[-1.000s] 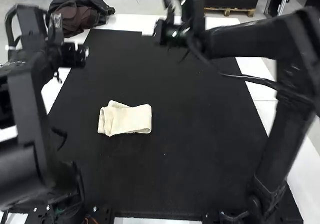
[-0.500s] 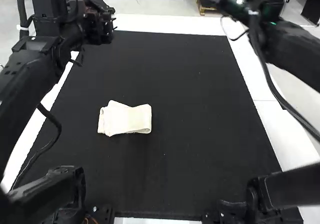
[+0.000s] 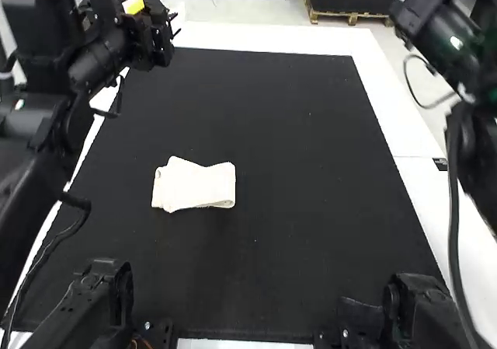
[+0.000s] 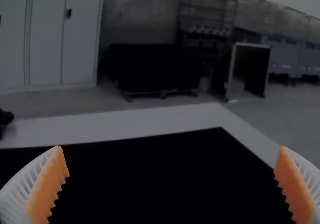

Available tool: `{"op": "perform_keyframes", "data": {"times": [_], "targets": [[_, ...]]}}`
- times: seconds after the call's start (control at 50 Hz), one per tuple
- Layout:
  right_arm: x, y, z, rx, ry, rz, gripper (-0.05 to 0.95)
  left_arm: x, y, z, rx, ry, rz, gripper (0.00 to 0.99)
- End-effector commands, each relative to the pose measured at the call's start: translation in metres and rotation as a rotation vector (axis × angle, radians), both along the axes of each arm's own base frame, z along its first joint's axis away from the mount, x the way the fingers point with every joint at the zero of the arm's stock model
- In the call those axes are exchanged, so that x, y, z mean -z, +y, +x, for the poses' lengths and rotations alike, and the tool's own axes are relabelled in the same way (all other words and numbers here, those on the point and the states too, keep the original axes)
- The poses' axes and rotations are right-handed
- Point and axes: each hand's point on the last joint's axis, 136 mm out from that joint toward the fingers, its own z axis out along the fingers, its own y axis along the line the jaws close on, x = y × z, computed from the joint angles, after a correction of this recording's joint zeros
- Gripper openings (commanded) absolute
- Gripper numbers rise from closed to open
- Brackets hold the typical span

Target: Fold the towel.

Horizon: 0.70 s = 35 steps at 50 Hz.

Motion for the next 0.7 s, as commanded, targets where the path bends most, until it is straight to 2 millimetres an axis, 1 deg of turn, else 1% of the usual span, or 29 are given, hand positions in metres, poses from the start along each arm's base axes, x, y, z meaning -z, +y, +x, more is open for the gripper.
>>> {"op": "perform_keyframes", "data": {"times": [0.0, 0.04, 0.16, 0.24, 0.32, 0.4, 0.5, 0.62, 0.64, 0.66, 0.68], "targets": [[-0.010, -0.003, -0.043, -0.014, -0.070, 0.034, -0.02, -0.012, -0.001, -0.020, 0.005, -0.078, -0.021, 0.966], [-0.013, -0.006, -0.055, 0.005, -0.102, 0.047, -0.02, -0.015, 0.000, -0.027, -0.001, -0.111, -0.030, 0.966], [-0.018, -0.013, -0.087, 0.057, -0.203, 0.076, -0.02, -0.011, 0.000, -0.043, 0.007, -0.156, -0.057, 0.966], [-0.021, -0.017, -0.108, 0.088, -0.276, 0.088, -0.02, -0.011, -0.002, -0.059, 0.022, -0.202, -0.066, 0.966], [-0.021, -0.019, -0.122, 0.114, -0.327, 0.094, -0.02, -0.014, -0.002, -0.076, 0.030, -0.266, -0.085, 0.966], [-0.022, -0.023, -0.132, 0.144, -0.368, 0.106, -0.02, -0.017, -0.001, -0.093, 0.030, -0.330, -0.099, 0.966], [-0.025, -0.032, -0.142, 0.221, -0.427, 0.120, -0.02, -0.023, 0.009, -0.109, -0.021, -0.403, -0.120, 0.966], [-0.029, -0.039, -0.143, 0.287, -0.461, 0.115, -0.01, -0.032, 0.022, -0.112, -0.115, -0.464, -0.099, 0.966], [-0.030, -0.041, -0.142, 0.306, -0.470, 0.117, 0.02, -0.034, 0.026, -0.112, -0.141, -0.475, -0.093, 0.967], [-0.032, -0.045, -0.142, 0.337, -0.484, 0.117, 0.12, -0.036, 0.030, -0.112, -0.171, -0.486, -0.093, 0.966], [-0.033, -0.048, -0.141, 0.376, -0.509, 0.105, 0.27, -0.036, 0.034, -0.112, -0.197, -0.496, -0.085, 0.964]]}}
